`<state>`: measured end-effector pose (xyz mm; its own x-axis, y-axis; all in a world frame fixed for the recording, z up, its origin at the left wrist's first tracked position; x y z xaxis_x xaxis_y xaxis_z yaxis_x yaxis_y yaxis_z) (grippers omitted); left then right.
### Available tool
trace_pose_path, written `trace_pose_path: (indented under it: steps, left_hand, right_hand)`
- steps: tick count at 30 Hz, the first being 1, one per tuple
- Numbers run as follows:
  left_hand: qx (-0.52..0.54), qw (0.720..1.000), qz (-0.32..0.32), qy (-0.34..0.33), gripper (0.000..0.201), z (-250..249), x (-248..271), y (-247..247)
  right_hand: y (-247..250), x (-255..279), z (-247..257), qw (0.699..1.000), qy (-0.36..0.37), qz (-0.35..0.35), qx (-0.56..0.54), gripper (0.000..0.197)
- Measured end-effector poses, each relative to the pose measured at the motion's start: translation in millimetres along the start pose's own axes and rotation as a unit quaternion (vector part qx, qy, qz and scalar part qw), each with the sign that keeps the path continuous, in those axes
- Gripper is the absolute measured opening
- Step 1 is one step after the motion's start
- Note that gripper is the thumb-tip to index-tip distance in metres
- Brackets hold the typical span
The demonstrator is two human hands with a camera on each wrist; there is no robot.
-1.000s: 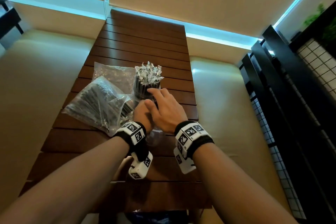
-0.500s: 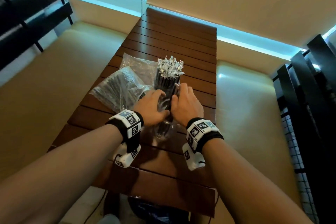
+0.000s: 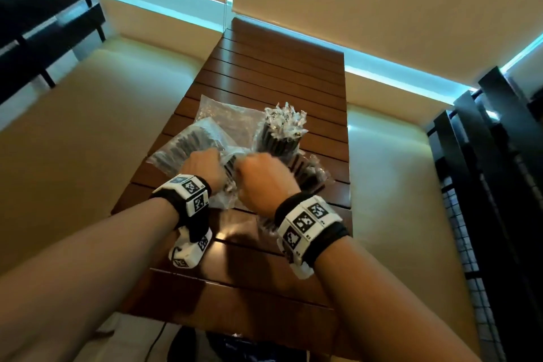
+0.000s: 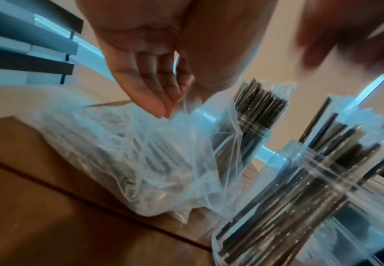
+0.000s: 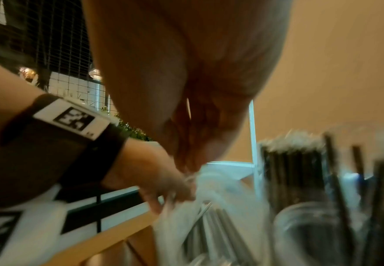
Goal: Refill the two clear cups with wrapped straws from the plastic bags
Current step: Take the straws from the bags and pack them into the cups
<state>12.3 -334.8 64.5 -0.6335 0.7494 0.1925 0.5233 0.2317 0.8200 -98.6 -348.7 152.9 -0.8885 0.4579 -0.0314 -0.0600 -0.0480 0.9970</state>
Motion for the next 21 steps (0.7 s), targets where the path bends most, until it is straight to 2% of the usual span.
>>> trace_pose_path:
  steps: [2,3,5,8,10,13,15,17,21]
  left_hand:
    - [0.014,0.999,-0.02,-0.046,0.006,-9,-1,19]
    - [0.019,0.998,-0.022,-0.064,0.007,-12,-1,26]
    - [0.019,0.994,-0.024,-0.105,0.008,-20,2,39]
    - [-0.006,0.989,-0.02,-0.148,0.008,-23,11,52]
    - [-0.022,0.987,-0.013,-0.161,0.009,-20,16,52]
    - [0.01,0.987,-0.007,-0.157,0.015,-10,15,55]
    - [0.024,0.987,-0.004,-0.159,0.017,-5,13,56]
    - [0.032,0.986,0.006,-0.166,0.018,-2,13,54]
    - [0.034,0.982,0.032,-0.184,0.015,5,15,48]
  right_hand:
    - [-50,-10,4,0.989,-0.042,0.142,-0.019,0.014]
    - [-68,-14,2,0.981,-0.073,0.175,-0.033,0.017]
    - [-93,-26,-4,0.975,-0.12,0.186,-0.037,0.021]
    - [-100,-50,-12,0.974,-0.166,0.148,-0.037,0.011]
    - [-100,-66,-15,0.968,-0.204,0.126,-0.077,0.013]
    - [-129,-80,-7,0.957,-0.208,0.191,-0.072,0.024]
    - [-142,-79,1,0.949,-0.209,0.223,-0.081,0.022]
    - [-155,-78,7,0.947,-0.201,0.237,-0.085,0.032]
    - [-167,-86,21,0.953,-0.144,0.264,-0.041,0.035]
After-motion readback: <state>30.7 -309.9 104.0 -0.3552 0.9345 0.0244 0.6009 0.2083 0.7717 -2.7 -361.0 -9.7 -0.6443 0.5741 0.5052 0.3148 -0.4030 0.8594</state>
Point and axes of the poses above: each hand's wrist, its own x-axis away from the middle knuckle, its own y-axis out of the back of the hand, z = x × y, the point moved 10 cm from there along -x, towards the middle knuckle, and after that the axes turned 9 degrees about x, right-handed, at the moved point
